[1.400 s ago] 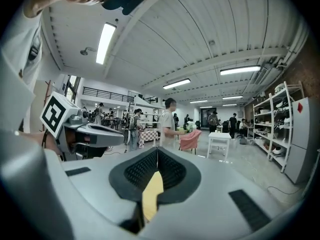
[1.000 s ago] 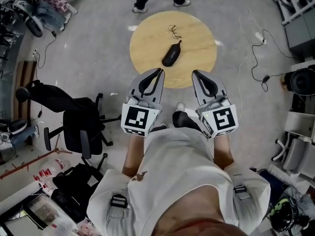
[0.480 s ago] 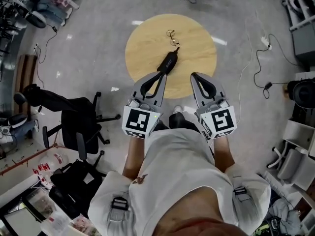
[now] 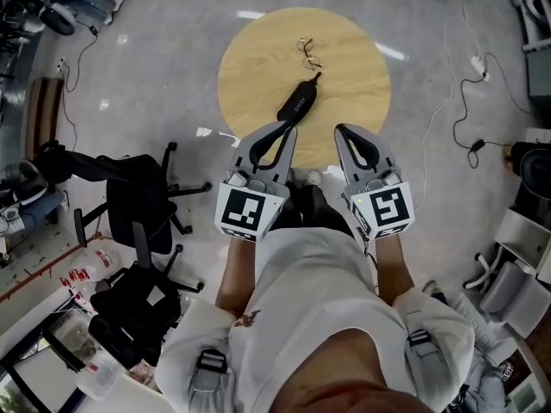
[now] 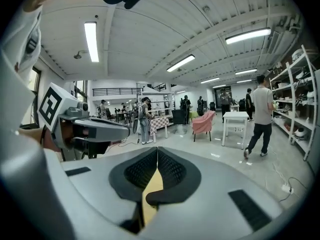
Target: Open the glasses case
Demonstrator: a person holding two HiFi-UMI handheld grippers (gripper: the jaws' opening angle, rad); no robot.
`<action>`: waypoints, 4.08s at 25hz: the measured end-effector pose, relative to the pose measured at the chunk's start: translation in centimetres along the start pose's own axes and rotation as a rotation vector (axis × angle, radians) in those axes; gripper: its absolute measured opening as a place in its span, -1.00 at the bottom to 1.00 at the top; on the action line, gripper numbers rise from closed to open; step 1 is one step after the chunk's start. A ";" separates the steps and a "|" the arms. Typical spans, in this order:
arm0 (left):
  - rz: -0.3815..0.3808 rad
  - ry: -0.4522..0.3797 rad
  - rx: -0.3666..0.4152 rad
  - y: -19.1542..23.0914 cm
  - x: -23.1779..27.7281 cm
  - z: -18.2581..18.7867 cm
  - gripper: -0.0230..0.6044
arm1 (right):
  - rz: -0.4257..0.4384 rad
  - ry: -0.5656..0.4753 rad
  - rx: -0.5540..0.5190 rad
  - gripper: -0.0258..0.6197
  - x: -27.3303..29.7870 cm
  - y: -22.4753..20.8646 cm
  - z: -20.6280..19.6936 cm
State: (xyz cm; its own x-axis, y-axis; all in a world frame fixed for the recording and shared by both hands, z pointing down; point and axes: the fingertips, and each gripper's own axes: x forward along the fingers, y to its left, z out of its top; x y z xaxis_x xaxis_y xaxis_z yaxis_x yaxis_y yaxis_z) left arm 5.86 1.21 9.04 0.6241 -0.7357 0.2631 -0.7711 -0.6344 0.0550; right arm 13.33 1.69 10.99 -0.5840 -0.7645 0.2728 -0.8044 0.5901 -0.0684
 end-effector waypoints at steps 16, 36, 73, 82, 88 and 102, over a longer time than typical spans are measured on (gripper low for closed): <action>-0.064 0.047 -0.062 4.4 2.2 -6.6 -0.82 | -0.075 0.125 0.030 -0.86 5.2 1.3 -6.0; -0.188 0.162 -0.047 7.8 6.6 -16.2 -0.82 | -0.106 0.267 0.001 -0.86 12.4 0.5 -13.0; -0.174 0.222 0.016 8.8 9.5 -27.5 -0.82 | -0.059 0.370 -0.020 -0.86 16.9 -4.6 -25.7; -0.209 0.248 0.040 8.5 9.7 -28.5 -0.74 | -0.051 0.368 -0.013 -0.86 17.6 -4.8 -26.5; -0.215 0.250 0.037 8.6 9.4 -28.7 -0.65 | -0.031 0.367 -0.019 -0.86 18.3 -4.4 -26.3; -0.178 0.236 -0.005 9.7 8.8 -28.8 -0.48 | 0.019 0.335 -0.051 -0.86 20.1 -3.6 -23.7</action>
State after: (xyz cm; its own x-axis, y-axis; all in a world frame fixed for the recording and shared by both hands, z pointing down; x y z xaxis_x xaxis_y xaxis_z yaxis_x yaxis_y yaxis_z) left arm 0.17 -4.59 39.58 0.7036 -0.5369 0.4654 -0.6528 -0.7472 0.1250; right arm 7.09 -9.68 39.47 -0.5242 -0.6304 0.5725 -0.7823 0.6221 -0.0312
